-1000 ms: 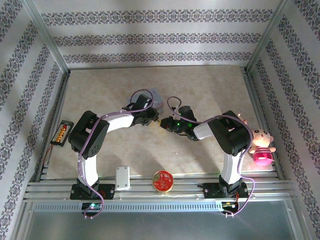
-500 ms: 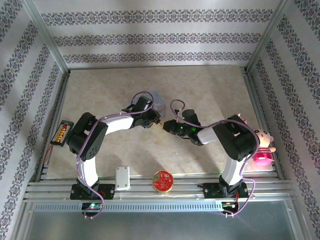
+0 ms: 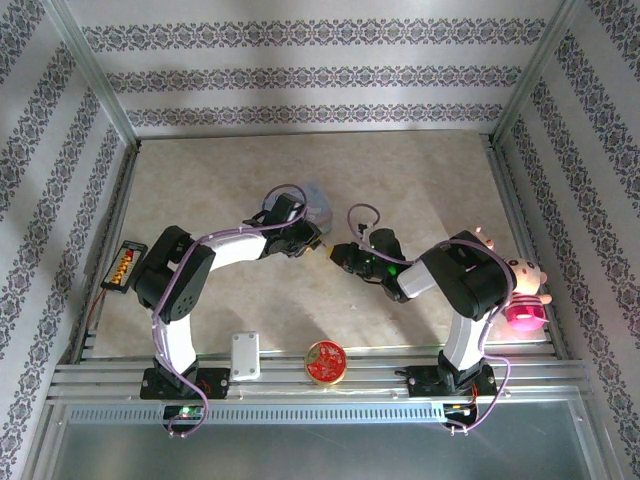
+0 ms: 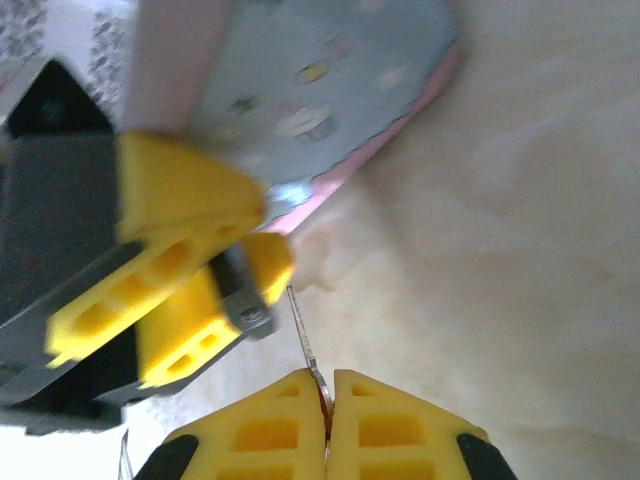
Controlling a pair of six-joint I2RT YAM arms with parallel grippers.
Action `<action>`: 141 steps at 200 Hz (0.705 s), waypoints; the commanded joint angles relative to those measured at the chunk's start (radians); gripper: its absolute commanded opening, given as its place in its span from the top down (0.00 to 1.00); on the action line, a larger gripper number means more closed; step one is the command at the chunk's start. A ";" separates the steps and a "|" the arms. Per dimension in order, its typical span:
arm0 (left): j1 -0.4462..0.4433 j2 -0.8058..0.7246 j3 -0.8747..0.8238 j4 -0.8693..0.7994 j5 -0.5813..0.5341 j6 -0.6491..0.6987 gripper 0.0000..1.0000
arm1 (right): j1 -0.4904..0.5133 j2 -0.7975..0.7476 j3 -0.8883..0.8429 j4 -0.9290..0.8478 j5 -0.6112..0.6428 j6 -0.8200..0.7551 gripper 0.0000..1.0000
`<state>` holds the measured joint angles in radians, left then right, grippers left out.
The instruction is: Unlock the padlock with the key
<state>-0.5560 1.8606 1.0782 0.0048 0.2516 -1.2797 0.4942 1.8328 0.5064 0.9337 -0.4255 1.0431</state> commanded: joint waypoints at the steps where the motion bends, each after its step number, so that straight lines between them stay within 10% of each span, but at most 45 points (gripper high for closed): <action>1: -0.005 -0.051 -0.026 -0.010 0.046 -0.019 1.00 | -0.026 -0.022 -0.044 0.007 0.087 0.061 1.00; 141: -0.005 -0.039 -0.027 -0.001 0.035 -0.047 1.00 | 0.081 -0.031 0.011 0.080 0.084 0.041 1.00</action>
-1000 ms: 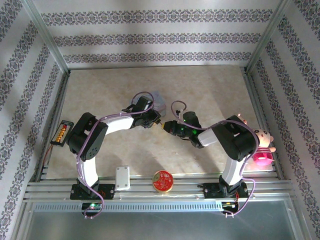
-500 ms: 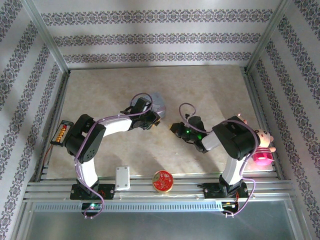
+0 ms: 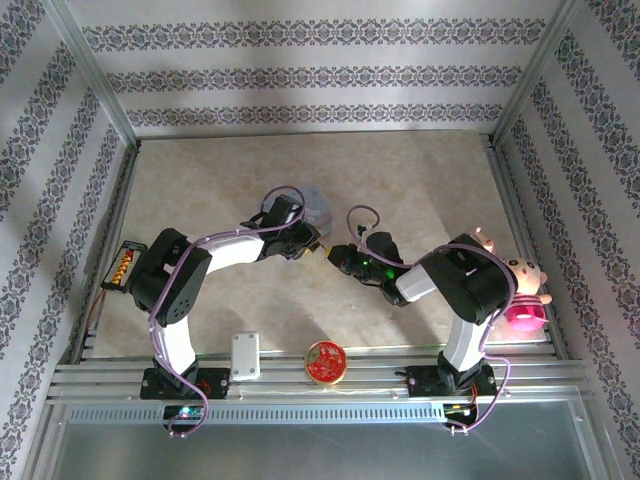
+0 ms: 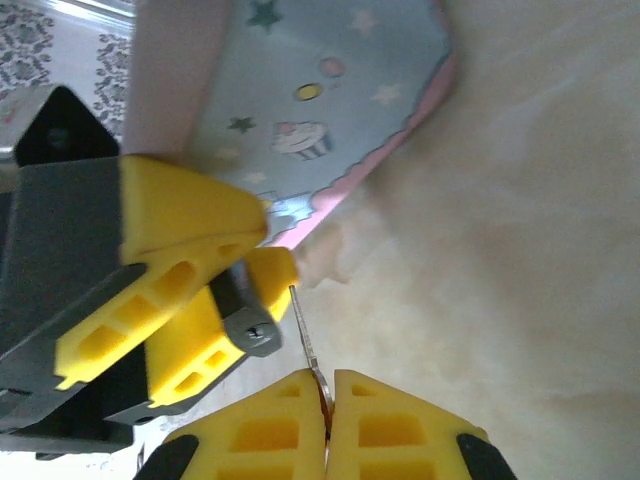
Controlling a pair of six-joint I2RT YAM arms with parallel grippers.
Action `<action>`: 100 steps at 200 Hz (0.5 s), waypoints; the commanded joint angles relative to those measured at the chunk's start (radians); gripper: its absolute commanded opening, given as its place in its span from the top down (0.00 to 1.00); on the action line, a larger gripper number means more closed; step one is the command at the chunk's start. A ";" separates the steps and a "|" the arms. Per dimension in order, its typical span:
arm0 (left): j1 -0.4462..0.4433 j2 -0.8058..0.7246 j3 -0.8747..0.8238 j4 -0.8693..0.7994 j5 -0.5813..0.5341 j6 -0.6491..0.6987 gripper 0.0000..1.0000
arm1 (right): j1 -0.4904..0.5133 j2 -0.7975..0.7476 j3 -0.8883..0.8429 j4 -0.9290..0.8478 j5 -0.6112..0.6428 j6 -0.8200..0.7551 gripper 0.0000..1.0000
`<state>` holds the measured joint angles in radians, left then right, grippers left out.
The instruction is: Unlock the padlock with the key
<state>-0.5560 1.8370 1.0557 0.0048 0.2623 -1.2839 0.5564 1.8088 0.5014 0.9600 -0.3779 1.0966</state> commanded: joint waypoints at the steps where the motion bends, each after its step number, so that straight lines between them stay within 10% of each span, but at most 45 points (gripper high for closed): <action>1: -0.005 -0.015 -0.004 -0.001 0.025 -0.044 1.00 | 0.019 -0.006 0.016 0.054 0.038 -0.012 1.00; 100: -0.005 -0.010 -0.008 0.023 0.027 -0.061 1.00 | 0.042 0.037 0.027 0.089 0.048 0.006 1.00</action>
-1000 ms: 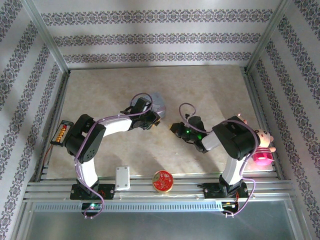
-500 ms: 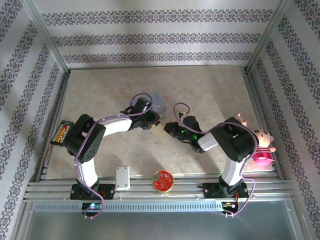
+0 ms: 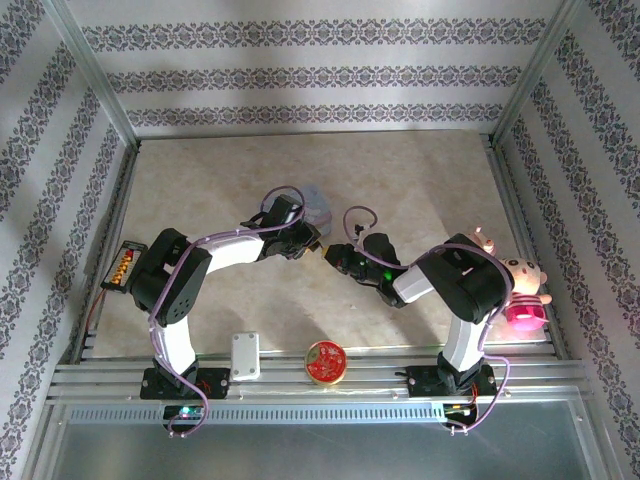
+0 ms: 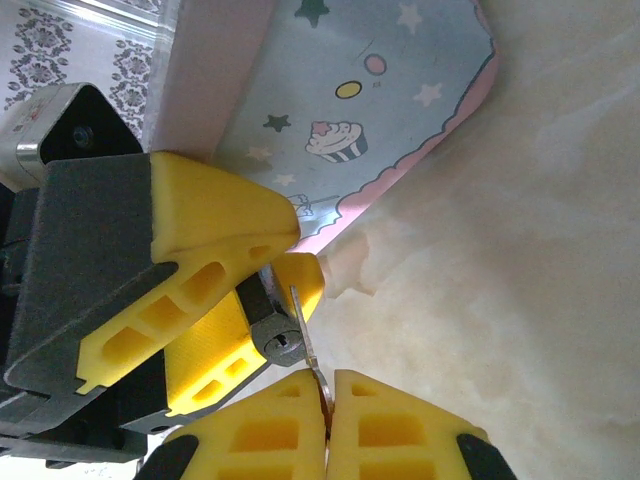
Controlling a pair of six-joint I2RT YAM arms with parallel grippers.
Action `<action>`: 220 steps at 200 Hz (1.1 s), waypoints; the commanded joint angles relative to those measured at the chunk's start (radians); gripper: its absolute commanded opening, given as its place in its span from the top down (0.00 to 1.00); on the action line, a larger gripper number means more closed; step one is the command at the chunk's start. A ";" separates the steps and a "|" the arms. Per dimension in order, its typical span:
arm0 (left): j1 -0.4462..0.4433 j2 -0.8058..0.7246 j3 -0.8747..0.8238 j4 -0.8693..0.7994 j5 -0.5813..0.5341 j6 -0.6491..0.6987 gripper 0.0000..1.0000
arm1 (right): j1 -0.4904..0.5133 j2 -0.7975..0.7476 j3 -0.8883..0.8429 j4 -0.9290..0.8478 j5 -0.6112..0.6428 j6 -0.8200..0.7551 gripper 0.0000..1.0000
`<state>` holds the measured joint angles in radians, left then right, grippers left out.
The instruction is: Unlock the padlock with the key
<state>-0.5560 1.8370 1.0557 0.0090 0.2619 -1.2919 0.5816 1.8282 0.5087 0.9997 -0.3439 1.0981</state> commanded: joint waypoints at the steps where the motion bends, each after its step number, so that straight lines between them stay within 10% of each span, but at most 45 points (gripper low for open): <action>1: -0.005 -0.010 -0.009 0.020 0.028 -0.053 1.00 | 0.017 0.017 0.019 0.050 0.015 0.005 1.00; 220: -0.002 -0.001 0.000 0.027 0.037 -0.055 1.00 | 0.036 -0.064 -0.031 0.019 0.039 -0.001 1.00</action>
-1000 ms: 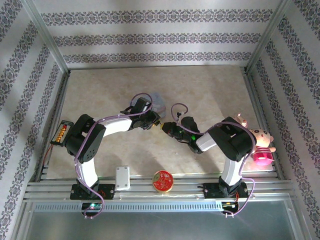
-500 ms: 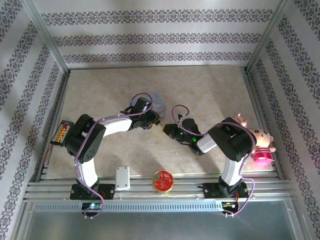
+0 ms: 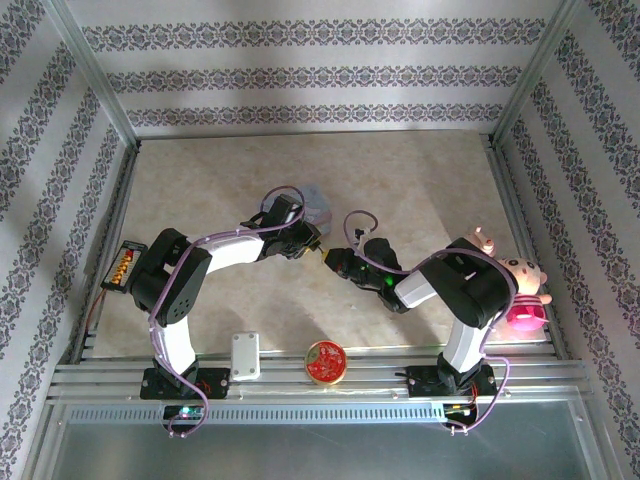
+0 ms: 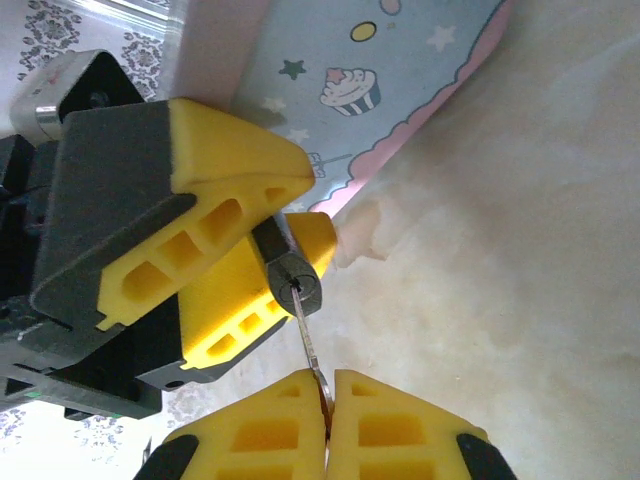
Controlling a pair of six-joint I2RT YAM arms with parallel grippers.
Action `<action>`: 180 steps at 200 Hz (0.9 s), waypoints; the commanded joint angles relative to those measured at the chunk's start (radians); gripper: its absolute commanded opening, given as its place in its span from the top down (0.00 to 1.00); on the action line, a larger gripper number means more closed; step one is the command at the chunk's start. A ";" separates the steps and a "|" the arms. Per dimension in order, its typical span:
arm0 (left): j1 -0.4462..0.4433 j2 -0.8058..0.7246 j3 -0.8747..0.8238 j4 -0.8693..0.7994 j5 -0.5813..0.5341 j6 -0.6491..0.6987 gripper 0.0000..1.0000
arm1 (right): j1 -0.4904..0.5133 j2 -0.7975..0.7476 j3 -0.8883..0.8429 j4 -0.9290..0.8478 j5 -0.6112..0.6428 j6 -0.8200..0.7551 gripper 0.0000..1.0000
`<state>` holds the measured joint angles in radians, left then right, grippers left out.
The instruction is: Unlock the padlock with the key
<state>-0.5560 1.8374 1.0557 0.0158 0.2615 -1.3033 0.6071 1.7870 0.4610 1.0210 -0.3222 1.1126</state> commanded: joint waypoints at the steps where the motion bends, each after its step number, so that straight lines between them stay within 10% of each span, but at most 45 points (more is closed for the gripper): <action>1: -0.002 0.000 0.000 0.021 0.037 -0.044 1.00 | 0.011 -0.023 0.017 -0.002 0.017 -0.015 1.00; 180: 0.002 0.011 -0.007 0.044 0.054 -0.051 1.00 | 0.016 0.040 0.068 -0.002 0.001 0.004 1.00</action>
<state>-0.5533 1.8393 1.0557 0.0288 0.2546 -1.3140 0.6071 1.8053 0.4980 0.9852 -0.3222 1.1130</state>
